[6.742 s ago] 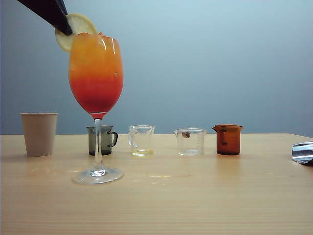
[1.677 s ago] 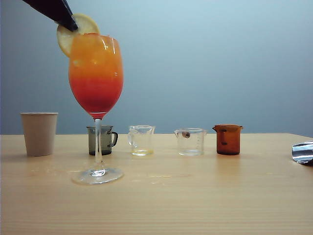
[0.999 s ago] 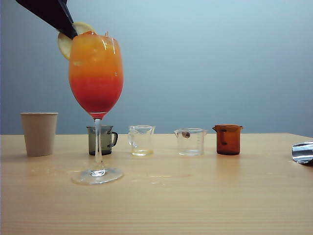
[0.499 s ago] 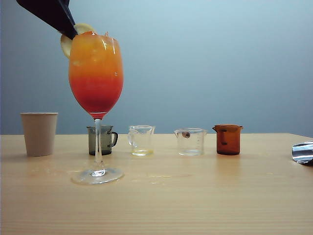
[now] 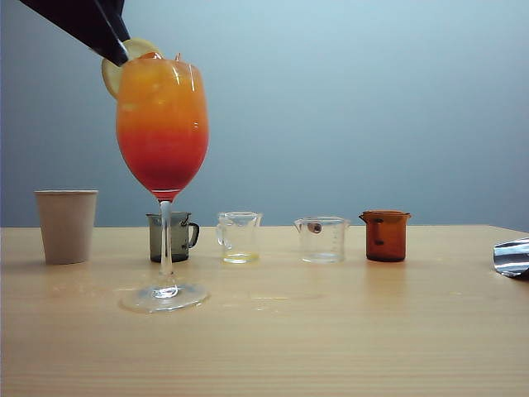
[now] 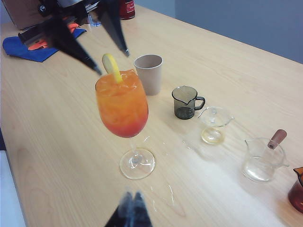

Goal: Pick up the lemon slice from the paper cup on the left and carefully insert it into the rim of the goblet.

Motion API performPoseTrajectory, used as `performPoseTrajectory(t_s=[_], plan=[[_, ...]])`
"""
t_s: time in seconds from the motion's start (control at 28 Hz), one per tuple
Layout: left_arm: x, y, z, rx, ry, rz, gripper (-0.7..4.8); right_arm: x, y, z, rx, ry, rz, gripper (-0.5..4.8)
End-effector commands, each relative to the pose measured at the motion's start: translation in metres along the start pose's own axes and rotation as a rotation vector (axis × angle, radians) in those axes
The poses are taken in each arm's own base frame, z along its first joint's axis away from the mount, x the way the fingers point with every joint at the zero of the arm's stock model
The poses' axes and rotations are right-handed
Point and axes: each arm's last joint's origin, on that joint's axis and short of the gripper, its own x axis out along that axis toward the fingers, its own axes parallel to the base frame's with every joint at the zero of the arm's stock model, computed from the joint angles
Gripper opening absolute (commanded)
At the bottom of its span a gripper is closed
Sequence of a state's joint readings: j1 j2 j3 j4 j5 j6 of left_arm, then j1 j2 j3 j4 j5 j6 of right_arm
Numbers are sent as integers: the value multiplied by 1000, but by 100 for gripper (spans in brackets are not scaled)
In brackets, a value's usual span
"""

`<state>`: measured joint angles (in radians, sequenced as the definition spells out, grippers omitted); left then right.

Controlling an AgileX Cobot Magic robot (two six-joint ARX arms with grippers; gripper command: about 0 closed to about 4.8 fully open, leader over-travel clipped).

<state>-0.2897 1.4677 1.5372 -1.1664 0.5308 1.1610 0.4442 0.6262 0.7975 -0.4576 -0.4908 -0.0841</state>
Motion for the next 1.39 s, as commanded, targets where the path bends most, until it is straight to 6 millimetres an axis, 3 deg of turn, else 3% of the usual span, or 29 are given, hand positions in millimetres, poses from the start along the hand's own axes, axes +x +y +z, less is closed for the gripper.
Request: performPoseTrajectory(t_s=[0.04,0.36,0.5,0.57,0.64,0.68,0.71,0.89,1.11,1.32,1.39], plan=[[-6,0,4,-27,-11,15,344,-1,0,3,-15,-23,0,-5],[-19,-3,11,-54,-10,14,344,-1,0,3,-15,-23,0,-5],[-34,-11,16,-134,48,-18,332,-1,0,2,-17,-19,0,-5],[-39,-14,18,-156,42,-5,255,-1,0,2,-28,-16,1,-5],[-45,-18,19,-157,37,5,73,-1,1,2,-31,-16,2,-5],[-47,-20,20,-157,37,4,7,-1,1,2,-31,-16,3,-5],[-50,-24,20,-162,38,-1,-4,-1,1,2,-31,-16,5,-5],[-59,-36,22,-331,24,-15,-6,-1,1,2,-29,-12,6,-5],[-65,-58,29,-346,7,-19,-6,-1,2,0,-21,-1,38,-5],[-51,-80,34,-388,9,-88,-5,-1,2,-3,-30,32,41,-5],[-39,-97,37,-388,23,-54,-6,-4,4,-3,-73,19,38,-5]])
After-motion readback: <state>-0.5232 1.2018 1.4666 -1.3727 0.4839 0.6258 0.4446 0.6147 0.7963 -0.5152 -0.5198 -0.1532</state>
